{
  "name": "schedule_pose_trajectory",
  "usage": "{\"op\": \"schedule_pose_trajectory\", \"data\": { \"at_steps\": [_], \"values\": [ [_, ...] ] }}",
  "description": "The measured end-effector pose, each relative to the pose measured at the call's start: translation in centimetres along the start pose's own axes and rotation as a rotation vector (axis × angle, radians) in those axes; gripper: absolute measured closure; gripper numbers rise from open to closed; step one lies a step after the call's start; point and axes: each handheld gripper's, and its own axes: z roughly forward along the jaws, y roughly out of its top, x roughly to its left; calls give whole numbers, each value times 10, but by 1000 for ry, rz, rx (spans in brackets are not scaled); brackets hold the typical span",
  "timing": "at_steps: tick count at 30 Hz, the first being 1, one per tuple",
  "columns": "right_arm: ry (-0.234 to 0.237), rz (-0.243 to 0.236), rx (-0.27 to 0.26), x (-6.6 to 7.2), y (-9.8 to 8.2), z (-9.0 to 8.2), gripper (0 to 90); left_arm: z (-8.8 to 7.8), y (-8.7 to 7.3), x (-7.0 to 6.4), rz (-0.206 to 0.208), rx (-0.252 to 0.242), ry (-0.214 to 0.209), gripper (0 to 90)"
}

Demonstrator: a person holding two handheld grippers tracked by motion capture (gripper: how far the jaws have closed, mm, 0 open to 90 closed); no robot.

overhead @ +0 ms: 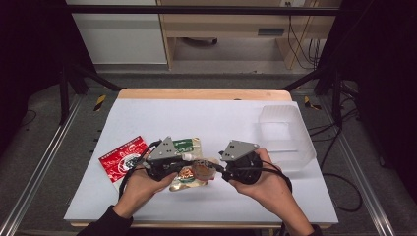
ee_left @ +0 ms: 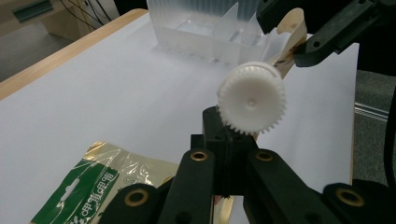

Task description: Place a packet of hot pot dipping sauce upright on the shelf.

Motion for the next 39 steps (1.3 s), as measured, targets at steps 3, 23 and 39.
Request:
{"op": "schedule_pose_trajectory", "data": {
  "at_steps": [3,23,39],
  "values": [
    [1,-45,44,0,9,-1,467,0,1,-1,6,9,7,900],
    [100,-184,284,3,43,28,652,0,3,-5,35,32,9,900],
    [147,-186,309,-8,52,27,889,-3,3,1,-20,-23,31,705]
  ]
}}
